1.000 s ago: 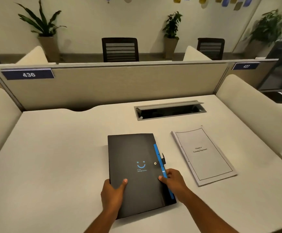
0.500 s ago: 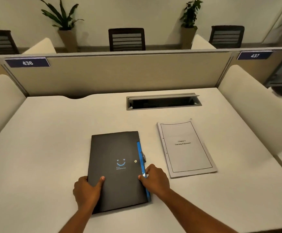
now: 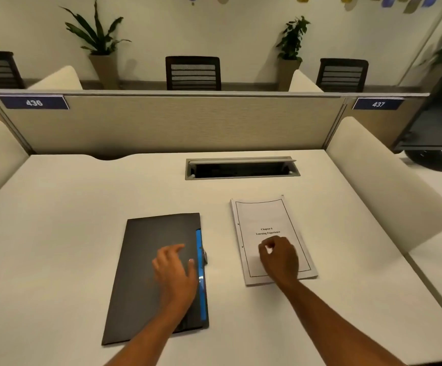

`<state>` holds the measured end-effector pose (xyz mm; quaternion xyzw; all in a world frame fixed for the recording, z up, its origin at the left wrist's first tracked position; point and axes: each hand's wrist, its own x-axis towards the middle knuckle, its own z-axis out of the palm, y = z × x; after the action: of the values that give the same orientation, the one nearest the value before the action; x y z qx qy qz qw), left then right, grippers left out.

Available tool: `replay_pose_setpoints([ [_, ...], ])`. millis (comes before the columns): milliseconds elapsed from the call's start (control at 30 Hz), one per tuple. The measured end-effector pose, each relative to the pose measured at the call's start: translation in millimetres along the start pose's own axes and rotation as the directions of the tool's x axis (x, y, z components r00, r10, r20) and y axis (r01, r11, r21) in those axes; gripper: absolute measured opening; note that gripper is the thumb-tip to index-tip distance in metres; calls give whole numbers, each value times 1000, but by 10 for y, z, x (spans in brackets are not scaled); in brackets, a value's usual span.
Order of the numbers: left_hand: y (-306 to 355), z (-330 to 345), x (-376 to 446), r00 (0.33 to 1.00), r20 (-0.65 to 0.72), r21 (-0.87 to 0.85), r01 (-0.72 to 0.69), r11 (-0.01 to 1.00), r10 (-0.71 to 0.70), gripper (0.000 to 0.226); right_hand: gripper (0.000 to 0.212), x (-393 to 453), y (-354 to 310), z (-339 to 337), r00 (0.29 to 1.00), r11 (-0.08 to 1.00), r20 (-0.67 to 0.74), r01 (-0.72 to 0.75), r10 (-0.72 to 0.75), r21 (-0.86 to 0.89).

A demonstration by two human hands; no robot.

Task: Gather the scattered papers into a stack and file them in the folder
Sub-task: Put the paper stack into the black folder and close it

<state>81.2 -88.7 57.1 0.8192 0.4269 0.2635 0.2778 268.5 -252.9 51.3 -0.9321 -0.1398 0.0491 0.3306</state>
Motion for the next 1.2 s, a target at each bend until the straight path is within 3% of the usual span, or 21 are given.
replay_pose_setpoints([
  [67,223,202,-55,981,131,-139,-129,982,147,24,21,147,144,-82,998,996,-38,-60,58,-65],
  [167,426,504,-151,883,369,-218,-220,951,289,28,54,307,329,-177,973,957,-10,-229,231,-180],
  [267,496,743,-203,796,538,-136,-244,960,279,50,71,376,463,-211,951,921,22,-293,309,-258],
  [433,438,884,-144,685,696,44,-341,939,216,62,74,494,576,-222,949,917,44,-289,312,-276],
  [567,511,915,-107,685,708,153,-386,910,172,67,66,668,627,-308,946,916,90,-274,312,-294],
  [767,603,927,-31,680,716,210,-423,881,156,68,59,974,633,-441,882,916,251,-373,399,-146],
  [867,604,933,-16,677,721,219,-421,880,145,69,43,1058,681,-459,847,895,352,-443,400,50],
  [933,598,938,-12,669,728,220,-435,873,150,68,45,1112,751,-479,818,846,435,-495,377,197],
  [1033,603,933,-1,668,730,218,-431,876,147,67,38,1106,805,-522,794,821,526,-498,303,279],
  [1133,573,975,43,694,710,166,-329,930,119,55,31,1032,826,-522,860,862,461,-392,220,321],
  [1200,595,980,97,809,584,60,-116,991,59,40,30,958,809,-542,903,880,401,-312,157,358],
])
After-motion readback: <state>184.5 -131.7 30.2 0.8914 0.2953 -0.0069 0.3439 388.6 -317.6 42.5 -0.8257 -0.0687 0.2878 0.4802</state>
